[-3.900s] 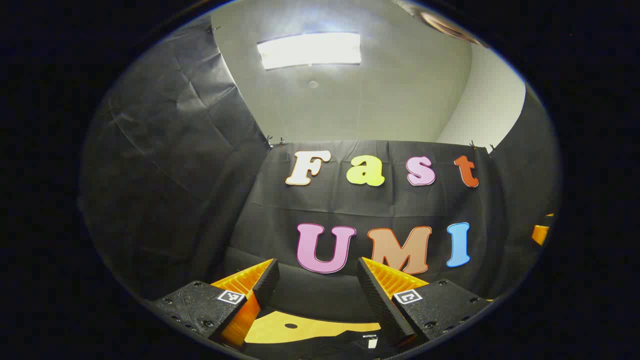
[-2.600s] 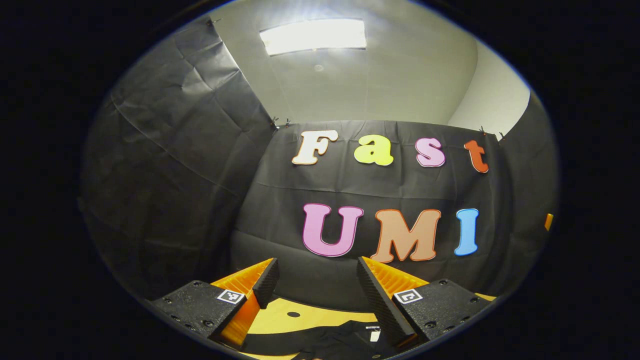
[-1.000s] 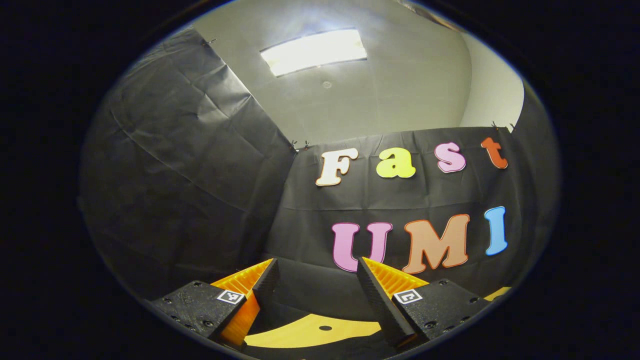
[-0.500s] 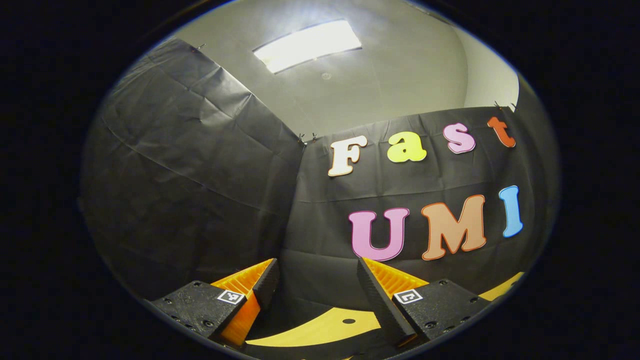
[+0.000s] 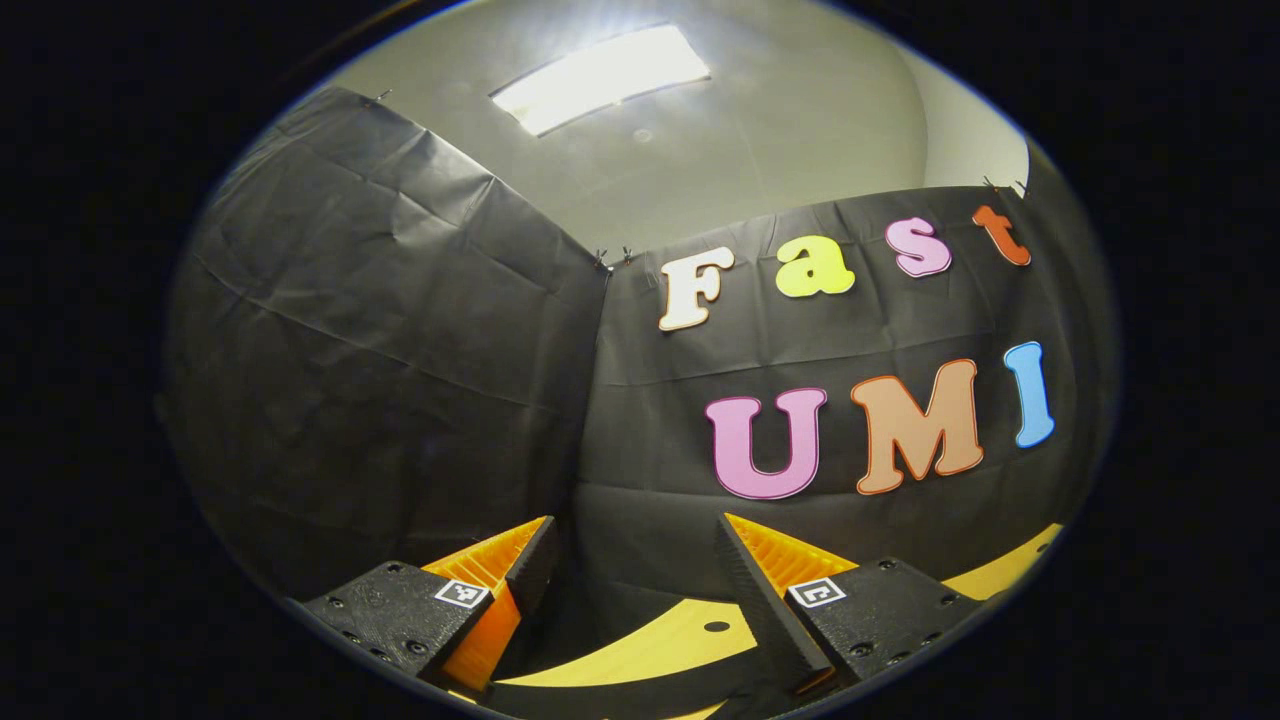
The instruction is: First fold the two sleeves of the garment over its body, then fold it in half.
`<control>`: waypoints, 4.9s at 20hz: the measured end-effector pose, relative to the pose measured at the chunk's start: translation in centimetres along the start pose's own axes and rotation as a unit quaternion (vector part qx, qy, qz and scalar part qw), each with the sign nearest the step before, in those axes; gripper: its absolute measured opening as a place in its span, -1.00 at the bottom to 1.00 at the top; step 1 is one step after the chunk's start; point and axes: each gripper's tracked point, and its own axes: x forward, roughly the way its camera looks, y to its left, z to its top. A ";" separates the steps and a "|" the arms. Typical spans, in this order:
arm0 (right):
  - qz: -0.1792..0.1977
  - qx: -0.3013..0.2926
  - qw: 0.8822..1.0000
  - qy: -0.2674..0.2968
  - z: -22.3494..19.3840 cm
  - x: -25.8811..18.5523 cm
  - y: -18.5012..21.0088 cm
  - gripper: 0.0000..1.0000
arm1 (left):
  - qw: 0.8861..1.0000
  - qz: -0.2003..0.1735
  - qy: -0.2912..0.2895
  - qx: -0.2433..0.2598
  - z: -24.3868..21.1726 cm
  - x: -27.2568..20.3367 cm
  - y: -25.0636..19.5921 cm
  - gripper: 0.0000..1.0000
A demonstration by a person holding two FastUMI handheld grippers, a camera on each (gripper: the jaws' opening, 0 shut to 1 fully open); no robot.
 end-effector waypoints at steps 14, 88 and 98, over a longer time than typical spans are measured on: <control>0.040 -0.036 0.999 0.002 2.8 -1.1 3.4 -0.73 | 1.000 -0.005 0.011 -0.014 -0.9 -0.2 0.2 0.83; 0.106 -0.043 0.944 -0.311 24.4 -22.5 16.2 0.96 | 0.891 0.055 0.448 0.037 -33.9 1.1 9.6 -1.00; 0.035 0.014 0.952 -0.305 21.6 -22.5 5.0 0.96 | 0.942 -0.156 0.296 -0.006 -22.8 14.6 -13.7 -1.00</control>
